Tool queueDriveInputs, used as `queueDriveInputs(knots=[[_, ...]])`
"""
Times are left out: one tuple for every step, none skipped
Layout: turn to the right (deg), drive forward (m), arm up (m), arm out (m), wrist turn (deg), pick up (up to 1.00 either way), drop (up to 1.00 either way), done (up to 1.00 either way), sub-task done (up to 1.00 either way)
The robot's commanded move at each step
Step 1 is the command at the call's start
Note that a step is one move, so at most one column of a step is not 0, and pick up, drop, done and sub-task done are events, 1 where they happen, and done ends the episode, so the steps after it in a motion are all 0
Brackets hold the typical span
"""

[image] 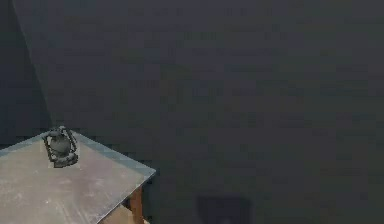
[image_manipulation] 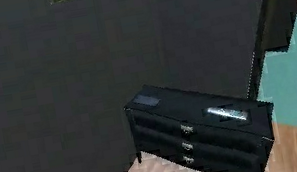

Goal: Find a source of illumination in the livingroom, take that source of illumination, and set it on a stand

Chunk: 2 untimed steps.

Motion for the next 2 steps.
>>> queueDriveInputs(knots=[[0.0,0.35,0.0,0.0,0.0,0.0,0.0,0.0,0.0],[-45.0,0.0,0.0,0.0,0.0,0.0,0.0,0.0,0.0]])
